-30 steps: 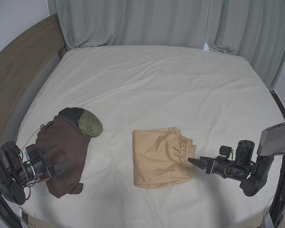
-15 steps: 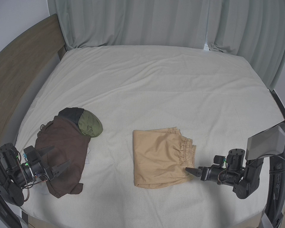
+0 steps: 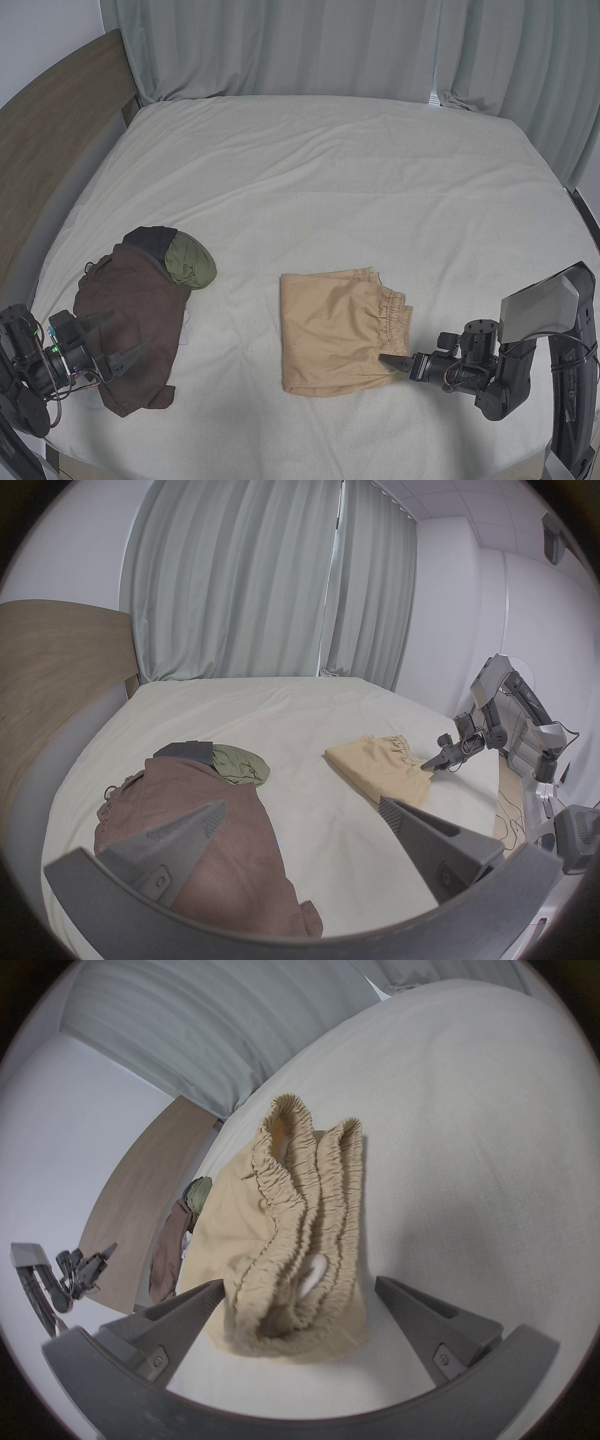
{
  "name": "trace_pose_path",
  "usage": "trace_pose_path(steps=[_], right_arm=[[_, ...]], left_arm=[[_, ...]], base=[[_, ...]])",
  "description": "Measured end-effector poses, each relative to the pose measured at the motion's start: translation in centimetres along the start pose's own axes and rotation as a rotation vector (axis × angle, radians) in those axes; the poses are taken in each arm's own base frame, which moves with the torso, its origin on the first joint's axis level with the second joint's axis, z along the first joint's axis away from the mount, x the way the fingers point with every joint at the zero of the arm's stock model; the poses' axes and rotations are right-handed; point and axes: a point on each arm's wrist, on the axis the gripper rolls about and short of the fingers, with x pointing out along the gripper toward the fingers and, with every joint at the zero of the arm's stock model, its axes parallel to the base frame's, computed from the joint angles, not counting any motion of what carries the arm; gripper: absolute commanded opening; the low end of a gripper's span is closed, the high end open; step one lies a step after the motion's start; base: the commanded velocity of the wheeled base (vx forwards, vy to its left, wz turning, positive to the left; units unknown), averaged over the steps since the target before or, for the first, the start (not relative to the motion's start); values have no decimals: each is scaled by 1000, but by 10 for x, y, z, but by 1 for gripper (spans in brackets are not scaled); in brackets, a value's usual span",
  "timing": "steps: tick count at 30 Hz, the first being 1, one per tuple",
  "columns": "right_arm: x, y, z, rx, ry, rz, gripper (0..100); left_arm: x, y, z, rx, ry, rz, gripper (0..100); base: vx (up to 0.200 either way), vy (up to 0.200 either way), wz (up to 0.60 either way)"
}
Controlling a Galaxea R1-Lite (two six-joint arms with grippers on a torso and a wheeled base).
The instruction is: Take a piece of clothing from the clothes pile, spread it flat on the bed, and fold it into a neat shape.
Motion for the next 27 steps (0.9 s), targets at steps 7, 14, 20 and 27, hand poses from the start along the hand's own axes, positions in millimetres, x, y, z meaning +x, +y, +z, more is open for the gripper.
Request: trace_pose_path(steps=[7,14,20,27], right_arm=[[15,9,-1,93,-10,29,100],[31,23,-2,161,-25,65,100],[38,29,1,185,-45,79,100],[39,30,0,182,-44,83,0]], left_arm=[[-1,-1,-1,-6,6,-4,100],[-1,-2,-2,-4,10,-7,100],[-2,-3,-3,-4,13,-9,100],[-2,-3,-4,-6,16,-11,100]], base=[[0,0,0],[0,0,0],[0,0,0],[0,0,0]])
